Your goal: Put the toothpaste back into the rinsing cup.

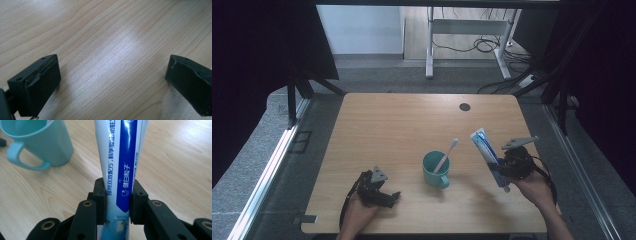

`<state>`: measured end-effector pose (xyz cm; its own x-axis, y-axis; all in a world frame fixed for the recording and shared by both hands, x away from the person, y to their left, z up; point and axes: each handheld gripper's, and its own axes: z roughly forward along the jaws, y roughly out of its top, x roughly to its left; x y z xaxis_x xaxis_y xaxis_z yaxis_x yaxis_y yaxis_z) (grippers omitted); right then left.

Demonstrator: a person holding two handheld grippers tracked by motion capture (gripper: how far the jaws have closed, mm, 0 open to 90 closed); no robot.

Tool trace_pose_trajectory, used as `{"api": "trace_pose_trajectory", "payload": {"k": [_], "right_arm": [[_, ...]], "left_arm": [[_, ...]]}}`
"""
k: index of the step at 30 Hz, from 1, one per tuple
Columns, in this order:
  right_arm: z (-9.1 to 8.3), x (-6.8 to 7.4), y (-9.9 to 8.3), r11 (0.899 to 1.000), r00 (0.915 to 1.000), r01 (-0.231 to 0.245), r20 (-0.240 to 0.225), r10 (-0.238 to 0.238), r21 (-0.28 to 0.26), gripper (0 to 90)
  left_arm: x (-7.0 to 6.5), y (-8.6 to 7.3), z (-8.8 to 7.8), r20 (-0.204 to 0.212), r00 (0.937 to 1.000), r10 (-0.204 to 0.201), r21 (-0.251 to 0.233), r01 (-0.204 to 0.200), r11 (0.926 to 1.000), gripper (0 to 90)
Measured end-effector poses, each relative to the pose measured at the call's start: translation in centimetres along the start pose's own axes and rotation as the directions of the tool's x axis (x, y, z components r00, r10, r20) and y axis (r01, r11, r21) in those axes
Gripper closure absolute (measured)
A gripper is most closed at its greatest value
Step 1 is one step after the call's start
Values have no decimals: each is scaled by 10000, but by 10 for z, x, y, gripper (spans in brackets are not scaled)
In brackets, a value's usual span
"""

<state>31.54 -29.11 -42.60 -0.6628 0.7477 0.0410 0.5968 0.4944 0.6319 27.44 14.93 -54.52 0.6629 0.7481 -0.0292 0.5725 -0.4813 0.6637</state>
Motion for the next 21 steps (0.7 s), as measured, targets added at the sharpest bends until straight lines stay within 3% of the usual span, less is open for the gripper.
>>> {"api": "trace_pose_trajectory", "payload": {"k": [8, 21], "right_arm": [[-4, 7, 1, 9979, 9997, 213, -74, -218, -605, 709], [-8, 22, 10, 9894, 9968, 452, -598, -538, -1377, 709]], "left_arm": [[0, 0, 0, -5, 10000, -28, -22, 28, 10000, 0], [0, 0, 0, -4, 10000, -19, -15, 19, 10000, 0]]}}
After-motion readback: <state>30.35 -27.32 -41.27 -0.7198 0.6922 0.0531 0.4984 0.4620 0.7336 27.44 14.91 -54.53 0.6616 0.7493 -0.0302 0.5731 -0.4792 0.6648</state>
